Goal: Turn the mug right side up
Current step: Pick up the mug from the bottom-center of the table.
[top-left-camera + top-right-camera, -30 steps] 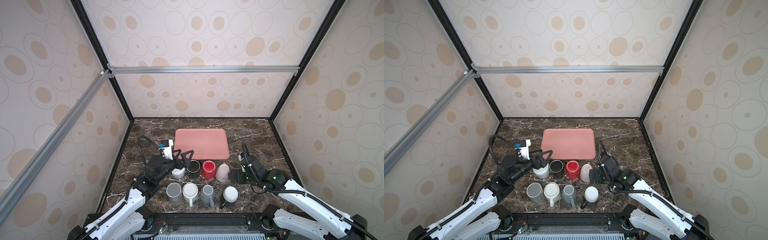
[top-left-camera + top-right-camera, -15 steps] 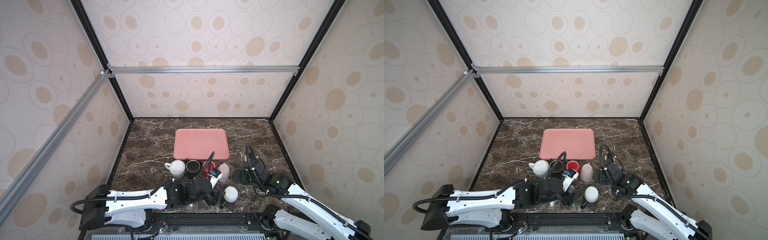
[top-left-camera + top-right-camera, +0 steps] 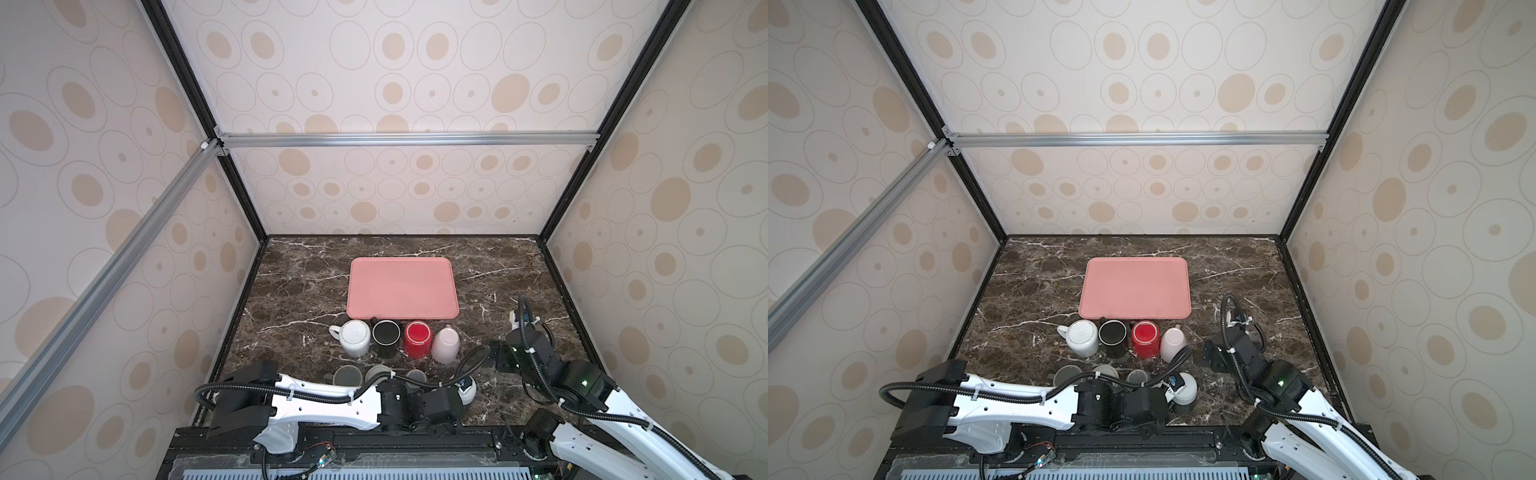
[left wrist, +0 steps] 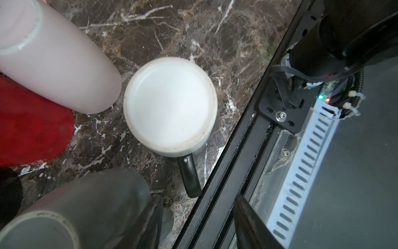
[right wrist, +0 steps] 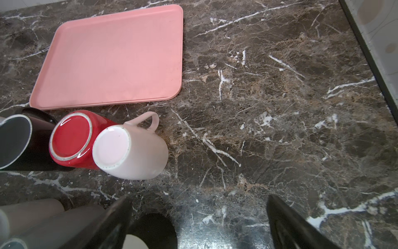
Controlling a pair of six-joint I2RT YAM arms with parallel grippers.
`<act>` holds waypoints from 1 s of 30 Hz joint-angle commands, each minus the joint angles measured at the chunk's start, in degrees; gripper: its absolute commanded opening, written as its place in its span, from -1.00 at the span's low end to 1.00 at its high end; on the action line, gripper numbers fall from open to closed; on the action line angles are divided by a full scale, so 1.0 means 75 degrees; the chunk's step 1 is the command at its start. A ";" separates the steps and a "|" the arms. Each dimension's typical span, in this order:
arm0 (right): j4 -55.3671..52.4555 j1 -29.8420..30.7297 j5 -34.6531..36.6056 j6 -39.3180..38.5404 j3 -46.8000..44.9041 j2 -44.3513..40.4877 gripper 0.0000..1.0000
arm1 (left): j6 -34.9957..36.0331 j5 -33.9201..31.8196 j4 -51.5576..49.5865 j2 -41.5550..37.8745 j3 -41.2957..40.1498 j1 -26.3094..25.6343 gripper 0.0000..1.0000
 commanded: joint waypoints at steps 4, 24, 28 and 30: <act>-0.0310 -0.0007 0.0142 0.0083 0.0009 -0.0283 1.00 | -0.0147 -0.0441 -0.0793 0.0602 0.0619 -0.0089 0.14; -0.0466 -0.0009 0.0289 0.0128 0.0091 -0.0615 0.99 | 0.0413 -0.0388 0.0104 0.1310 0.0513 0.0244 -0.19; -0.0463 -0.0019 0.0303 0.0173 0.0050 -0.0609 1.00 | 0.0510 -0.0443 0.0087 0.1546 0.0566 0.0276 -0.24; -0.0452 -0.0024 0.0303 0.0185 0.0020 -0.0624 0.99 | 0.0544 -0.0490 0.0150 0.1543 0.0520 0.0289 -0.32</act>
